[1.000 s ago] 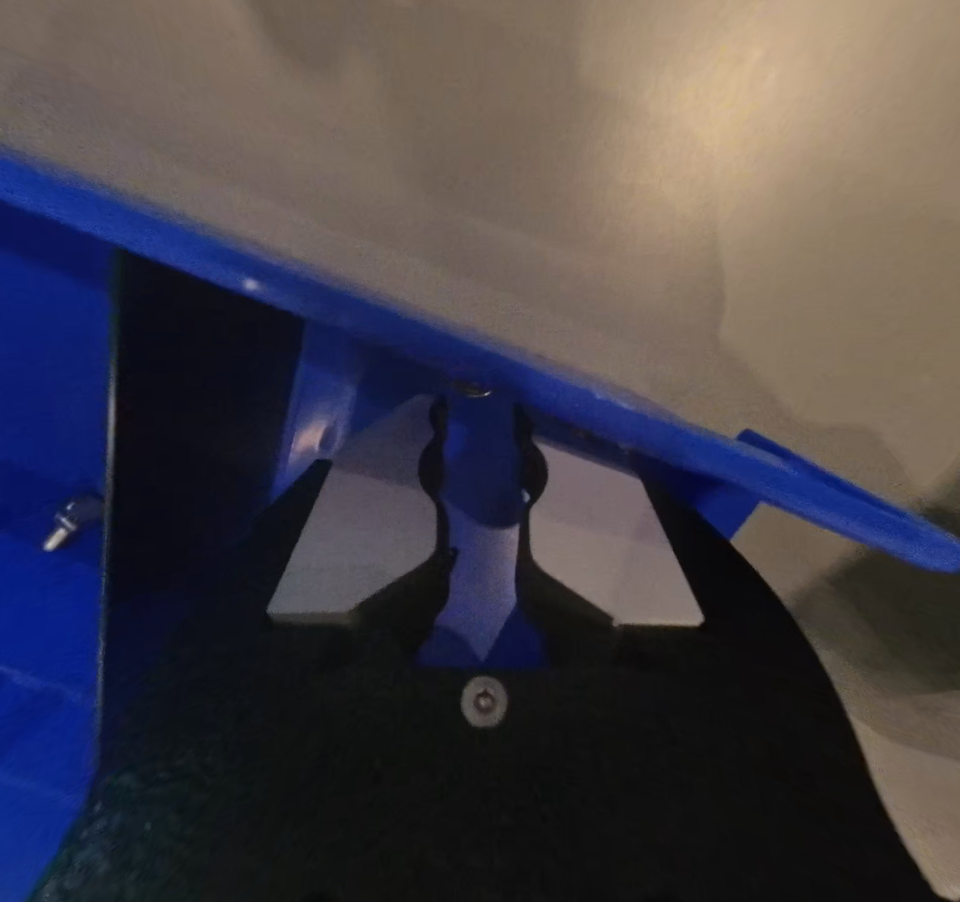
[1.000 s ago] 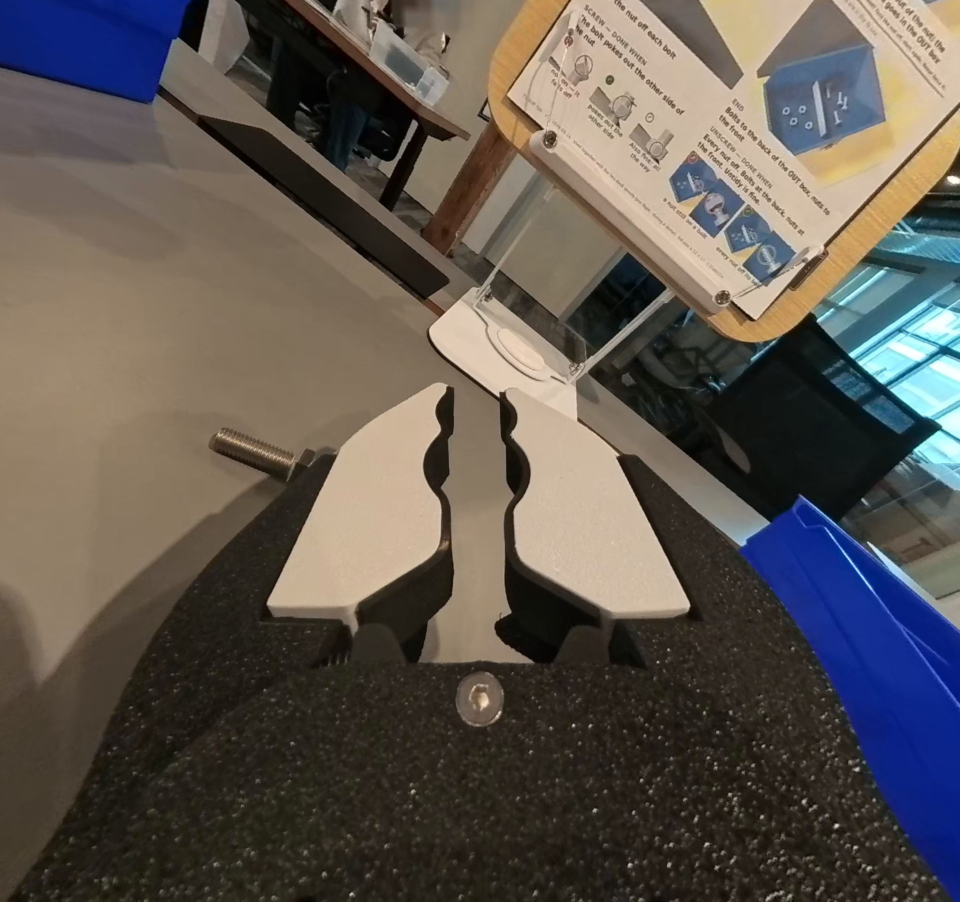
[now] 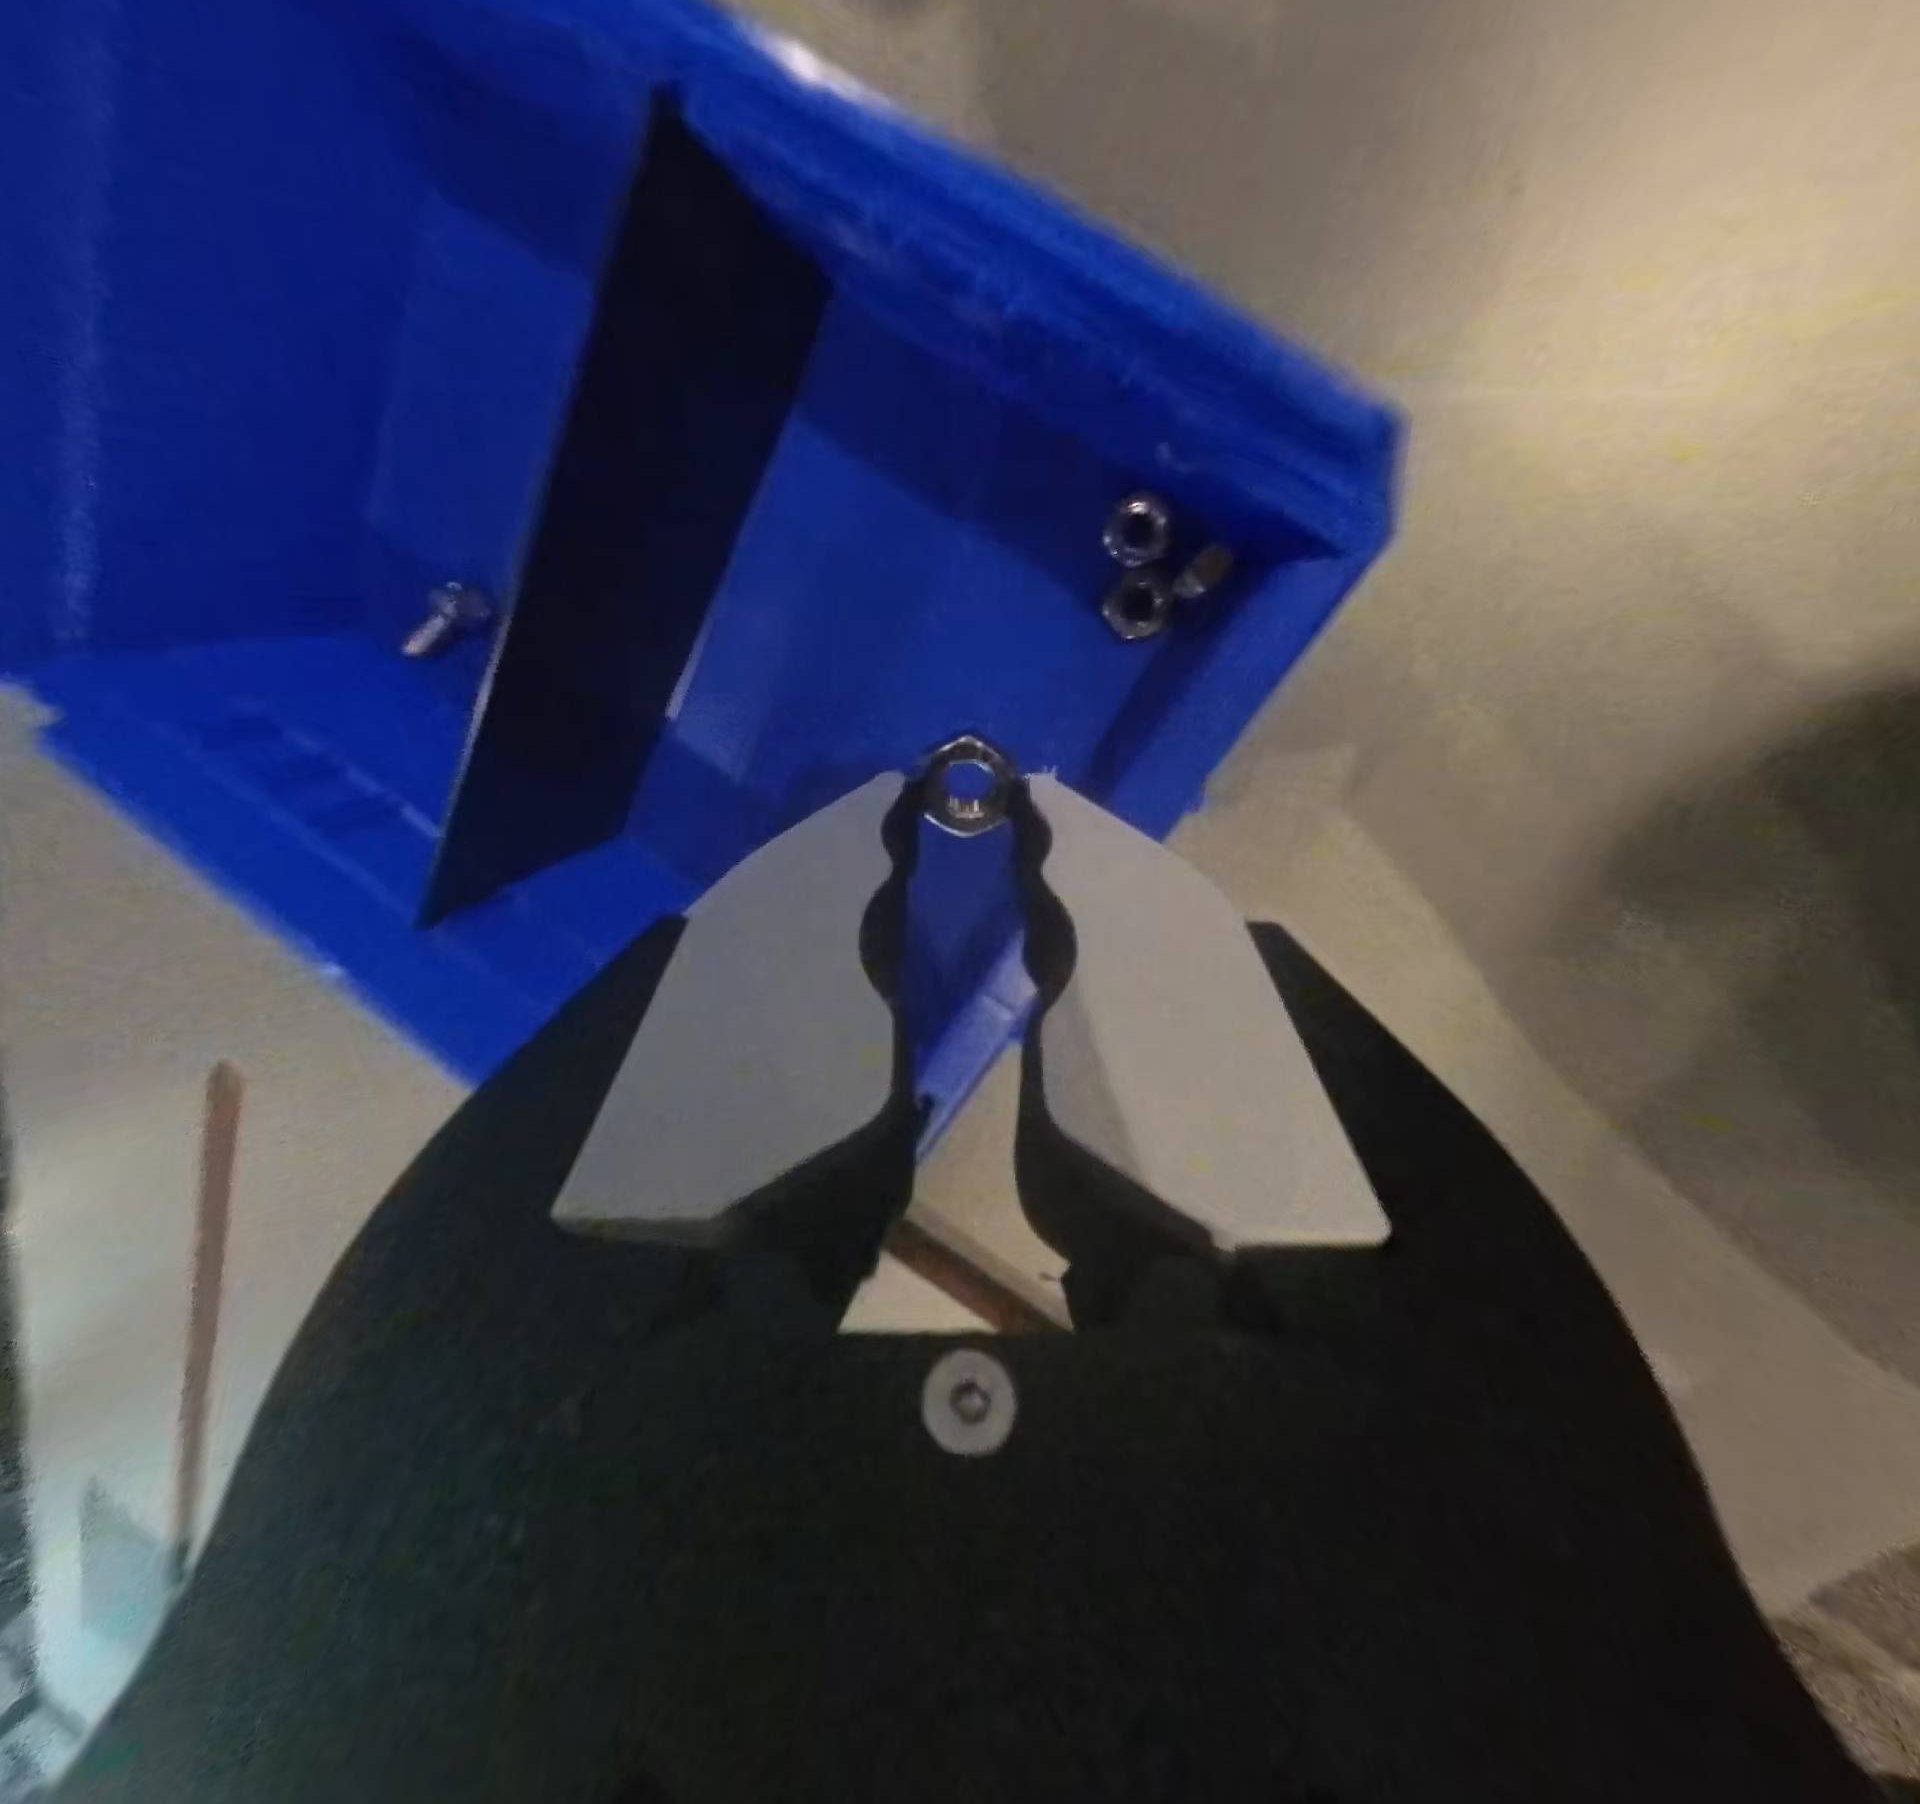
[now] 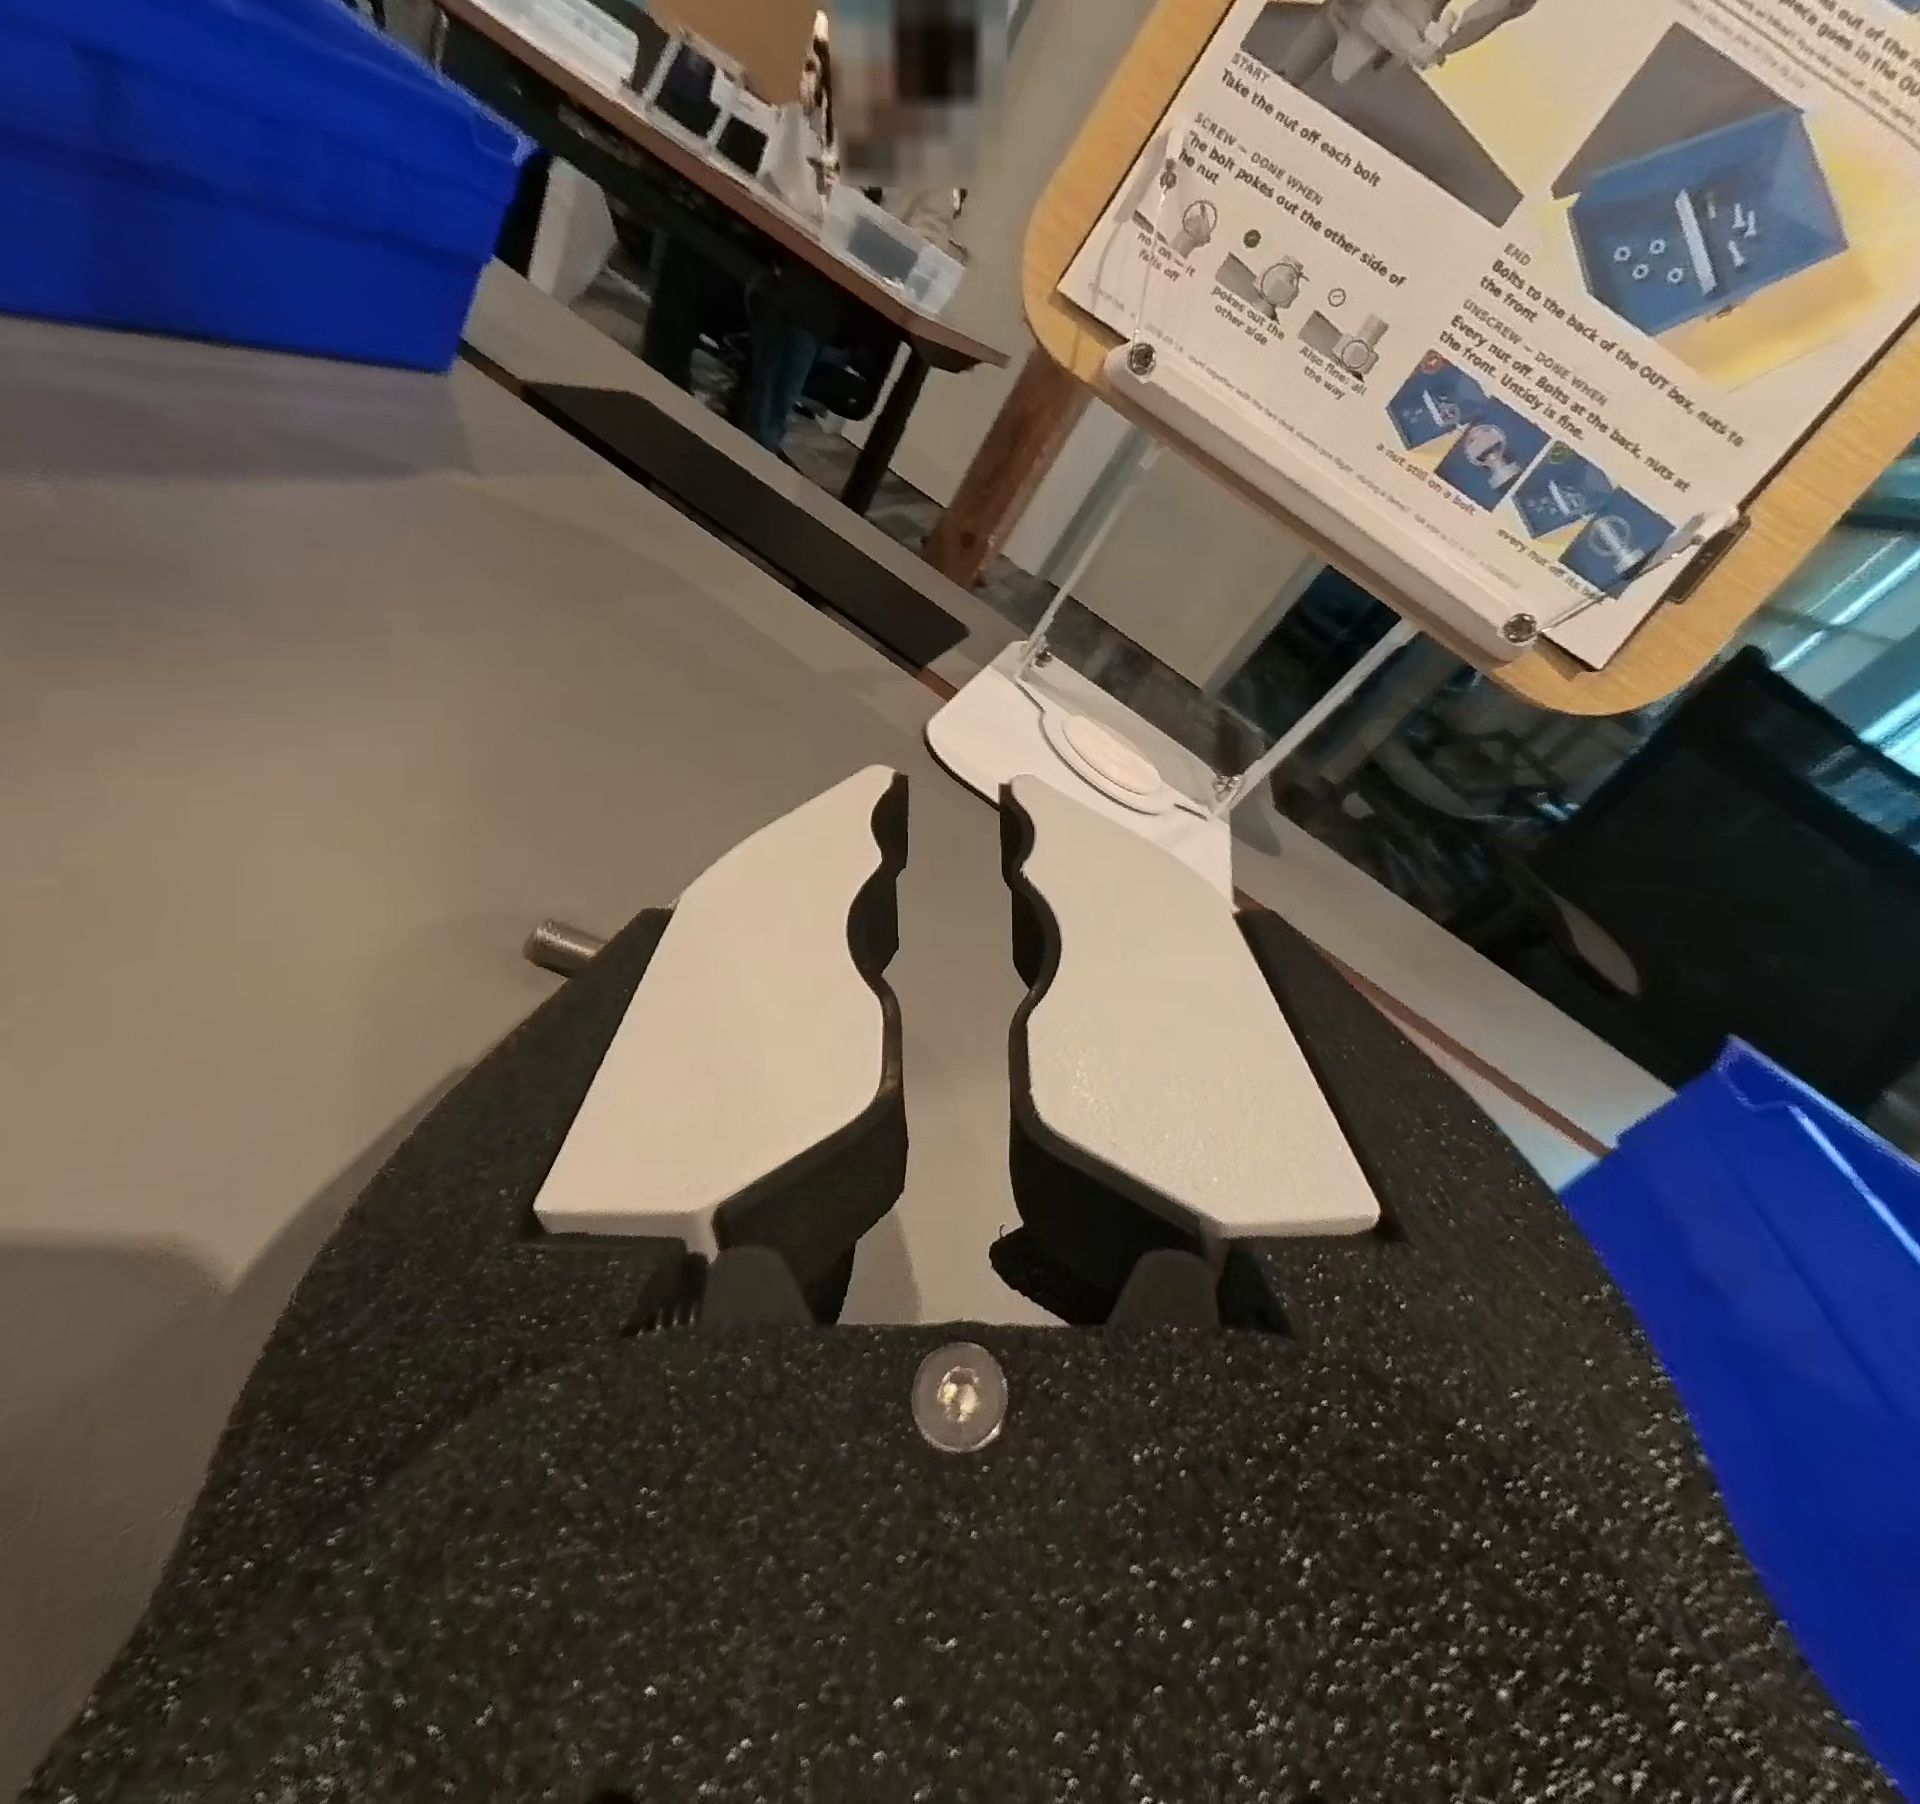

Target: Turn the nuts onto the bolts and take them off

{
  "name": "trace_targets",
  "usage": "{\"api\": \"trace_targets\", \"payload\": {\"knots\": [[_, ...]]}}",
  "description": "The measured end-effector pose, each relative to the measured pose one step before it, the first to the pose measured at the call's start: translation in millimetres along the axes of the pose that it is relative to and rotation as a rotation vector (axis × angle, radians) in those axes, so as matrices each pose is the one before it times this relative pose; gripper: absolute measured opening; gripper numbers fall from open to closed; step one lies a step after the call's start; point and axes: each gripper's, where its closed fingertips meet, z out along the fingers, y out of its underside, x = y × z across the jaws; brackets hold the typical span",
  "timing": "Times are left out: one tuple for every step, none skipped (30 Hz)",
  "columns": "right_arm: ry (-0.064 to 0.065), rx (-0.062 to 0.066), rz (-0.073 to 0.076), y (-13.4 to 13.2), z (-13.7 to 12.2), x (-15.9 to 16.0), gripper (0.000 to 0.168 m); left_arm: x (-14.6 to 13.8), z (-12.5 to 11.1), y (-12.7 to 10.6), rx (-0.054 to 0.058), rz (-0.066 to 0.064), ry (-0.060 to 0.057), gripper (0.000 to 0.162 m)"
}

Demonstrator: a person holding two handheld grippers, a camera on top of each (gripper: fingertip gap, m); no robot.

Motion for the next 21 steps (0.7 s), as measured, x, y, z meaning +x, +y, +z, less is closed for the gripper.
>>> {"api": "trace_targets", "payload": {"knots": [[-0.0047,0.0028,0.0181,-0.35,-0.21,0.93,0.017,5.87,-12.42,-7.25,0.0022,0.0275,-0.0313,0.017],[-0.0093,0.0019,0.0197,-0.04,-0.09,0.49,0.017,7.29,-11.99,-9.30,0.0036,0.0305,-0.0232,0.017],[-0.0085,0.0007,0.0171,0.38,-0.12,0.53,0.017,8.05,-11.11,-11.53,0.0093,0.0312,-0.0176,0.017],[-0.0054,0.0014,0.0130,0.28,-0.36,1.04,0.017,8.58,-9.90,-13.78,0.0169,0.0315,-0.0132,0.017],[-0.0064,0.0036,0.0092,-0.31,-0.49,0.84,0.017,9.60,-7.93,-15.53,0.0220,0.0329,-0.0056,0.017],[-0.0063,0.0040,0.0060,0.09,-0.45,0.70,0.017,10.06,-5.51,-16.67,0.0249,0.0353,-0.0009,0.017],[-0.0036,0.0030,0.0024,0.01,-0.86,0.83,0.017,9.49,-2.54,-17.31,0.0265,0.0353,-0.0016,0.017],[-0.0051,0.0033,0.0001,0.06,-0.20,0.56,0.017,9.14,0.69,-17.86,0.0269,0.0311,0.0008,0.017],[-0.0121,0.0014,-0.0025,0.30,-0.12,-0.38,0.017,9.41,3.94,-17.74,0.0259,0.0290,0.0074,0.017],[-0.0075,0.0018,-0.0083,0.74,-0.26,-0.01,0.017,9.02,6.94,-16.52,0.0221,0.0285,0.0108,0.017],[-0.0050,0.0031,-0.0161,1.39,0.35,-0.13,0.017,7.34,9.63,-14.79,0.0174,0.0228,0.0103,0.017],[-0.0121,0.0038,-0.0177,0.66,0.22,-1.38,0.016,6.25,11.64,-13.04,0.0163,0.0120,0.0146,0.017],[-0.0165,0.0060,-0.0193,-0.17,-0.37,-2.06,0.016,5.60,13.19,-11.93,0.0204,0.0007,0.0228,0.017],[-0.0112,0.0043,-0.0167,0.21,0.16,-0.95,0.016,4.66,13.90,-11.21,0.0268,-0.0070,0.0267,0.017],[-0.0117,0.0032,-0.0126,0.28,0.00,-0.64,0.016,3.53,14.29,-9.66,0.0292,-0.0130,0.0288,0.017],[-0.0258,0.0053,-0.0060,0.30,0.04,-2.07,0.016,2.18,14.34,-7.53,0.0242,-0.0212,0.0291,0.017],[-0.0497,0.0098,0.0000,0.69,1.22,-5.02,0.016,0.55,14.01,-5.18,0.0152,-0.0210,0.0229,0.017],[-0.0595,0.0099,0.0054,1.26,1.13,-5.79,0.016,-0.91,13.25,-2.95,0.0058,-0.0158,0.0159,0.017],[-0.0544,0.0112,0.0100,1.21,1.06,-4.56,0.016,-1.29,11.91,-1.58,-0.0029,-0.0129,0.0140,0.017],[-0.0464,0.0008,0.0108,1.85,0.91,-2.74,0.014,-2.18,10.38,-1.29,-0.0060,-0.0089,0.0083,0.017],[-0.0336,-0.0065,0.0036,2.31,0.52,-0.64,0.014,-2.10,8.70,-1.50,-0.0056,-0.0056,0.0068,0.017]]}}
